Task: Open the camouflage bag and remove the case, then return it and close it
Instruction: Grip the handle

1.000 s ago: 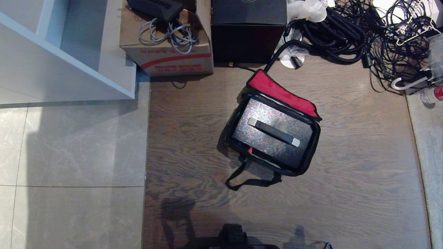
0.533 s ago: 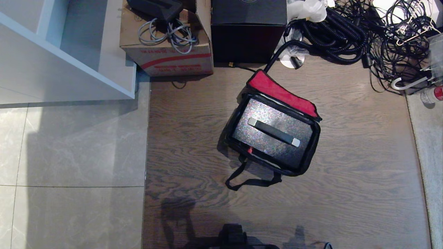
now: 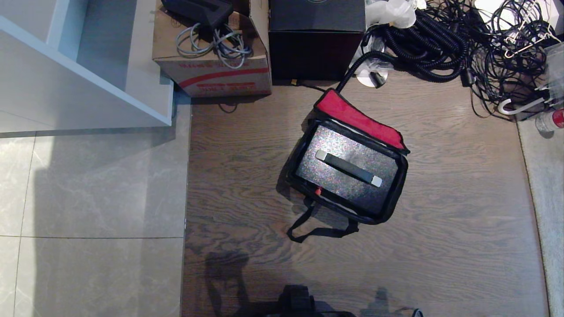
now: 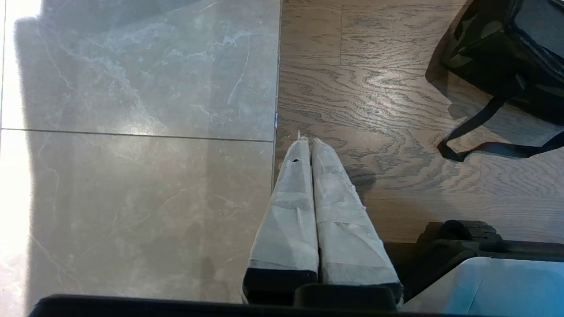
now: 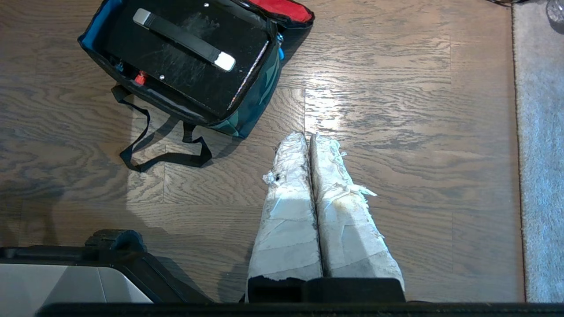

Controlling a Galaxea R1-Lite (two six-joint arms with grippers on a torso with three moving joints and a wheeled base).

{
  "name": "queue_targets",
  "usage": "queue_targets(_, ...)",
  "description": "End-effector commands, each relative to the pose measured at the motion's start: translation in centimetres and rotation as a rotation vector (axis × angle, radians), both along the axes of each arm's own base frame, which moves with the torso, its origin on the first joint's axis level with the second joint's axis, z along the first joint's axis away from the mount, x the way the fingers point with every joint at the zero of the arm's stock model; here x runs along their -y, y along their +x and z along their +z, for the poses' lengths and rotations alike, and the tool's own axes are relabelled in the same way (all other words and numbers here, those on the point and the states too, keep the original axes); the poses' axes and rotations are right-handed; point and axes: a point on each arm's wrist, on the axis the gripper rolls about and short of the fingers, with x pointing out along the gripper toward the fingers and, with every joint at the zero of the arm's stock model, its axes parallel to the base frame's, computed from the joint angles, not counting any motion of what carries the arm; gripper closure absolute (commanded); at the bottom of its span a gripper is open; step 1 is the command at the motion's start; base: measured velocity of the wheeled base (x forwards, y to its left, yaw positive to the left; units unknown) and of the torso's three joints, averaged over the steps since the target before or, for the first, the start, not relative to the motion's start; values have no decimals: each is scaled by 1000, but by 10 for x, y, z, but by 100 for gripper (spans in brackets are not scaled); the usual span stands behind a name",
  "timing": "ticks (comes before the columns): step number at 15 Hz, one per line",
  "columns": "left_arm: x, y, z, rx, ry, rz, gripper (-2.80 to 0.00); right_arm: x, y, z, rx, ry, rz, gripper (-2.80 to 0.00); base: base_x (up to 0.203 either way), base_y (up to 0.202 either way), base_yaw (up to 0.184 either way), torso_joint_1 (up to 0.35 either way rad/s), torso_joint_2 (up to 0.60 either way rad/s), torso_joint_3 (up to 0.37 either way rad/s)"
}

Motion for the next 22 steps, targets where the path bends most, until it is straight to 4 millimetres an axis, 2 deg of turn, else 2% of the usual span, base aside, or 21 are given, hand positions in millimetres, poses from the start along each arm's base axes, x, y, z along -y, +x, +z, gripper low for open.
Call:
queue_targets(1,0,0,0,0,0,1,0,0,4,-11,-43,-1,1,0,0,0,0,2,0,52)
queue_targets(22,0,0,0,0,-2,1,0,0,4,-11,-44,-1,1,0,0,0,0,1,2,194)
